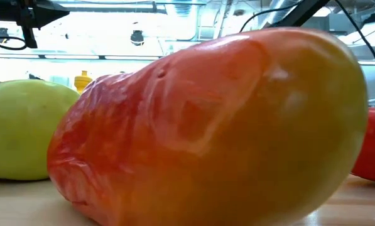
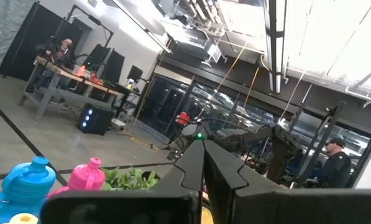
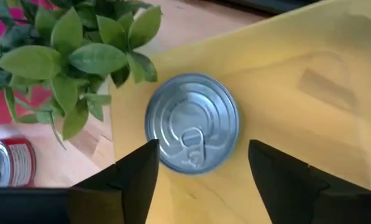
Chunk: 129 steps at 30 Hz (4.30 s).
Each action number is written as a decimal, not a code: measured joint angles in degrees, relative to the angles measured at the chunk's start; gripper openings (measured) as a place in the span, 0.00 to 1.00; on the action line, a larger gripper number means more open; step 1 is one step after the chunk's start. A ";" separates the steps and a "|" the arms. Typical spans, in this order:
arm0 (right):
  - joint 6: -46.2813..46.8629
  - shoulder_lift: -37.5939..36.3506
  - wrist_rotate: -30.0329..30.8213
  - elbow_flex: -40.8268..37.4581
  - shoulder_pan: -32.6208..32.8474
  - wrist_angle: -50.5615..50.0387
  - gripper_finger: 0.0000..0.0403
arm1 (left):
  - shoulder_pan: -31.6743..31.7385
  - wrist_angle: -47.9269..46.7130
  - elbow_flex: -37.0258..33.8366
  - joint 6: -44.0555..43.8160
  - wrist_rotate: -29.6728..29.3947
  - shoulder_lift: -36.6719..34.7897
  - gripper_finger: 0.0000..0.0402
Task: Pick & Place Food Item
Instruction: Put the green tuna can into the yellow bin, then put the blue and pink tuna can into the yellow bin
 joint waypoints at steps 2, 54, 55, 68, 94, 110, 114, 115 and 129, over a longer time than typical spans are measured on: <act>-1.12 0.00 -0.62 1.73 0.45 -3.24 0.61 | 0.00 -0.01 0.00 0.02 0.00 0.00 0.00; 26.98 15.33 -5.74 14.15 53.05 -22.25 0.07 | 0.00 -0.42 0.00 0.01 0.01 -0.02 0.00; 27.09 15.35 -5.66 14.18 53.05 -21.44 0.05 | -0.02 -0.42 0.00 0.01 0.00 -0.02 0.00; 29.16 11.36 -1.66 13.71 52.14 -22.28 0.00 | 0.00 -0.41 0.00 0.00 0.00 -0.02 0.00; 17.31 -7.31 7.59 13.99 31.29 -24.08 0.00 | -0.01 -0.41 0.00 0.00 0.01 -0.02 0.00; 3.12 -6.57 8.18 14.04 2.29 -27.46 0.00 | 0.00 -0.41 0.00 0.02 0.00 -0.02 0.00; 2.60 -3.37 8.11 14.03 -1.34 -26.66 0.00 | -0.01 -0.42 0.00 0.01 0.00 -0.02 0.00; 2.60 -2.37 8.09 14.03 -1.75 -25.76 0.00 | -0.01 -0.41 0.00 0.01 0.01 -0.01 0.00; 3.84 5.63 7.58 13.97 -4.41 -21.46 0.00 | -0.01 -0.40 0.00 0.02 0.01 -0.02 0.00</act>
